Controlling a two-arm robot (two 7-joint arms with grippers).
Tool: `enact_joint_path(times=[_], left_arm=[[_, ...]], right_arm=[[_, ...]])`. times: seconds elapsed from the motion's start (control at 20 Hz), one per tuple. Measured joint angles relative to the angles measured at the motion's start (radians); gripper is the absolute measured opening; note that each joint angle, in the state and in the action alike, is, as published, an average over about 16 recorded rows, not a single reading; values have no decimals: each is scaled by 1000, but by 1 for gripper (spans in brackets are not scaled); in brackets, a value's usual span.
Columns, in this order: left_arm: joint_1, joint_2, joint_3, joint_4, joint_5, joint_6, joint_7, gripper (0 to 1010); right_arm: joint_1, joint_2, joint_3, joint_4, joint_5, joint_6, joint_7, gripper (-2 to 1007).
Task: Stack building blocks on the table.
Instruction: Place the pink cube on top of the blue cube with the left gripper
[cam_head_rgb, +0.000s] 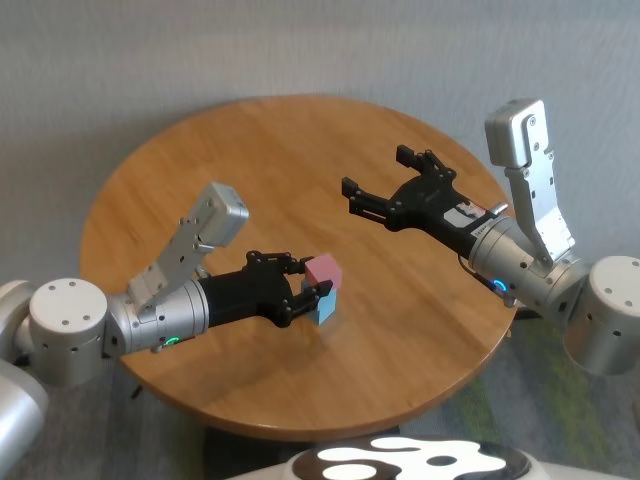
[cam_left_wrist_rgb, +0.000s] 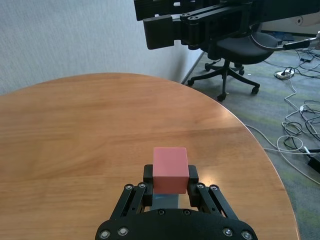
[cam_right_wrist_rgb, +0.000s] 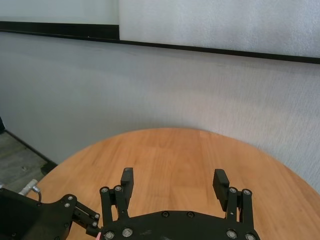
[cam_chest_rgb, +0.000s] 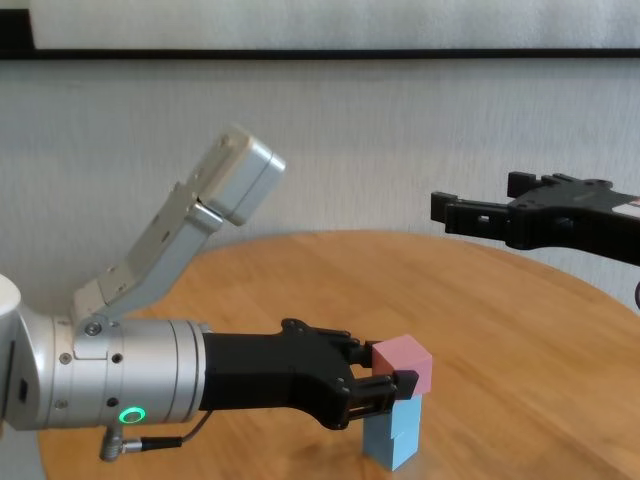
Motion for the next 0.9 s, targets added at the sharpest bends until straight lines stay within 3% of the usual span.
enact_joint_path(times=[0.9], left_arm=[[5,-3,-4,8,-15,-3,19,400]], right_arm=[[0,0,0,0,0,0,0,1005]])
